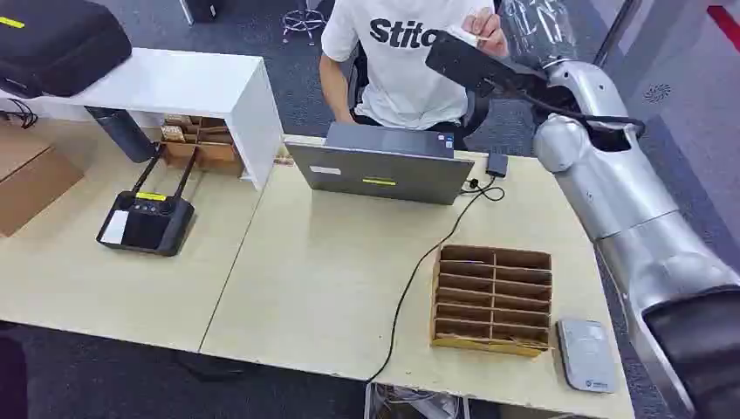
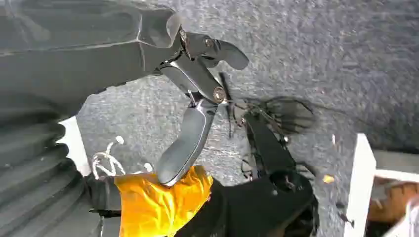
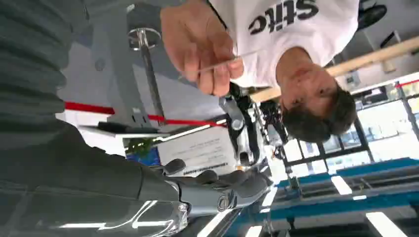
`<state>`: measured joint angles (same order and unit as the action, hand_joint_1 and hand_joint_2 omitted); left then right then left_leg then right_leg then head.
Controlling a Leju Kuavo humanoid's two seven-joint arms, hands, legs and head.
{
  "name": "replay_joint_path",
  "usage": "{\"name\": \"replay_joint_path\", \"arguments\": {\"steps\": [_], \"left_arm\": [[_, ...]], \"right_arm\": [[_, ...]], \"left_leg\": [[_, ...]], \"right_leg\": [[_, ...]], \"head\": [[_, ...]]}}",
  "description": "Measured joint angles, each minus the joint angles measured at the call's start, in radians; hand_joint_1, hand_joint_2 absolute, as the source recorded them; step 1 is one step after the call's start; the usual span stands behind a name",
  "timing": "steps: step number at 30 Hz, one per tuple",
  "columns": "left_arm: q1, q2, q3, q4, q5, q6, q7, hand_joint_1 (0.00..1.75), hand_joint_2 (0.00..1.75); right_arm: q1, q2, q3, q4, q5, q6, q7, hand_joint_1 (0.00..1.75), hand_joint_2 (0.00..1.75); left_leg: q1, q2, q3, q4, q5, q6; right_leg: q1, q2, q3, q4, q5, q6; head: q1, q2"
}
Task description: Pass the card to the sensor for recognition and then transmit it.
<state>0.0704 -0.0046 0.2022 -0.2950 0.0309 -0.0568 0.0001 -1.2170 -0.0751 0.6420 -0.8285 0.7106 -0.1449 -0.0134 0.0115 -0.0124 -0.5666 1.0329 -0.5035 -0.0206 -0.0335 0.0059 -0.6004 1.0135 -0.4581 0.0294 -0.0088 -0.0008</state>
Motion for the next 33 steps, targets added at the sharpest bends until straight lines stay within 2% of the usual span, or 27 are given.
{"name": "replay_joint_path", "arguments": {"steps": [2, 5, 7, 9, 10, 11, 13, 14, 23, 27, 33], "left_arm": [[0.049, -0.004, 0.006, -0.088, 0.005, 0.032, 0.092, 0.00, 1.75], [0.138, -0.015, 0.038, -0.279, -0.029, 0.051, 0.264, 0.00, 1.75], [0.174, -0.024, 0.068, -0.363, -0.061, 0.046, 0.317, 0.00, 1.75], [0.212, -0.038, 0.104, -0.451, -0.098, 0.022, 0.336, 0.00, 1.75], [0.225, -0.049, 0.130, -0.499, -0.124, 0.004, 0.337, 0.00, 1.75], [0.233, -0.062, 0.158, -0.538, -0.152, -0.017, 0.338, 0.00, 1.75], [0.239, -0.085, 0.210, -0.579, -0.208, -0.056, 0.329, 0.00, 1.75], [0.239, -0.096, 0.232, -0.592, -0.236, -0.072, 0.320, 0.00, 1.75], [0.225, -0.171, 0.382, -0.638, -0.384, -0.153, 0.276, 0.00, 1.75], [0.219, -0.193, 0.421, -0.645, -0.403, -0.164, 0.275, 0.00, 1.75], [0.215, -0.216, 0.475, -0.663, -0.449, -0.200, 0.267, 0.00, 1.75]], "right_arm": [[0.000, 0.007, 0.000, 0.011, -0.009, 0.018, -0.006, 0.00, 1.75], [0.001, 0.010, 0.000, 0.026, 0.002, 0.030, 0.002, 0.00, 1.75], [0.002, 0.011, 0.001, 0.033, 0.011, 0.038, 0.011, 0.00, 1.75], [0.002, 0.014, 0.004, 0.042, 0.020, 0.039, 0.017, 0.00, 1.75], [0.002, 0.016, 0.006, 0.047, 0.024, 0.040, 0.021, 0.26, 1.75], [0.003, 0.016, 0.006, 0.051, 0.025, 0.039, 0.022, 0.93, 1.75], [0.006, 0.016, 0.006, 0.058, 0.025, 0.035, 0.020, 0.93, 1.75], [0.009, 0.016, 0.006, 0.059, 0.026, 0.032, 0.019, 1.75, 1.75], [0.047, 0.016, -0.014, 0.052, 0.014, -0.013, -0.019, 1.75, 1.75], [0.059, 0.016, -0.034, 0.038, 0.002, -0.022, -0.030, 1.75, 1.75], [0.106, 0.003, -0.071, -0.022, -0.051, -0.051, -0.082, 1.75, 1.75]], "left_leg": [[0.000, 0.001, 0.000, 0.000, -0.001, 0.000], [0.000, 0.001, 0.000, 0.000, -0.001, 0.000], [0.000, 0.000, -0.001, 0.000, -0.001, 0.000], [0.000, 0.000, -0.001, 0.000, -0.001, 0.000], [0.000, 0.000, -0.001, 0.000, -0.001, 0.000], [0.000, 0.000, -0.001, 0.000, -0.001, 0.000], [0.000, 0.000, -0.001, 0.000, -0.001, 0.000], [0.000, 0.000, -0.001, 0.000, -0.001, 0.000], [0.000, 0.000, -0.001, 0.001, -0.001, 0.000], [0.000, 0.000, -0.001, 0.001, -0.001, 0.000], [0.000, 0.001, -0.001, 0.001, -0.001, 0.000]], "right_leg": [[0.000, 0.002, -0.001, 0.000, 0.000, 0.000], [0.000, 0.001, -0.001, 0.000, 0.000, 0.000], [0.000, 0.000, -0.002, 0.000, 0.000, 0.000], [0.000, 0.000, -0.002, 0.000, 0.000, 0.000], [0.000, 0.000, -0.002, 0.000, 0.000, 0.000], [0.000, 0.000, -0.002, 0.000, 0.000, 0.000], [0.000, 0.000, -0.002, 0.000, 0.000, 0.000], [0.000, 0.000, -0.002, 0.000, 0.000, 0.000], [0.000, 0.000, -0.002, 0.000, 0.000, 0.000], [0.000, 0.000, -0.003, 0.000, 0.000, 0.000], [0.000, 0.000, -0.003, -0.001, 0.000, 0.000]], "head": [[0.000, 0.000], [0.000, 0.000], [0.000, 0.000], [0.000, 0.000], [0.000, 0.000], [0.000, 0.000], [0.000, 0.000], [0.000, 0.000], [0.000, 0.000], [0.000, 0.000], [0.000, 0.000]]}}
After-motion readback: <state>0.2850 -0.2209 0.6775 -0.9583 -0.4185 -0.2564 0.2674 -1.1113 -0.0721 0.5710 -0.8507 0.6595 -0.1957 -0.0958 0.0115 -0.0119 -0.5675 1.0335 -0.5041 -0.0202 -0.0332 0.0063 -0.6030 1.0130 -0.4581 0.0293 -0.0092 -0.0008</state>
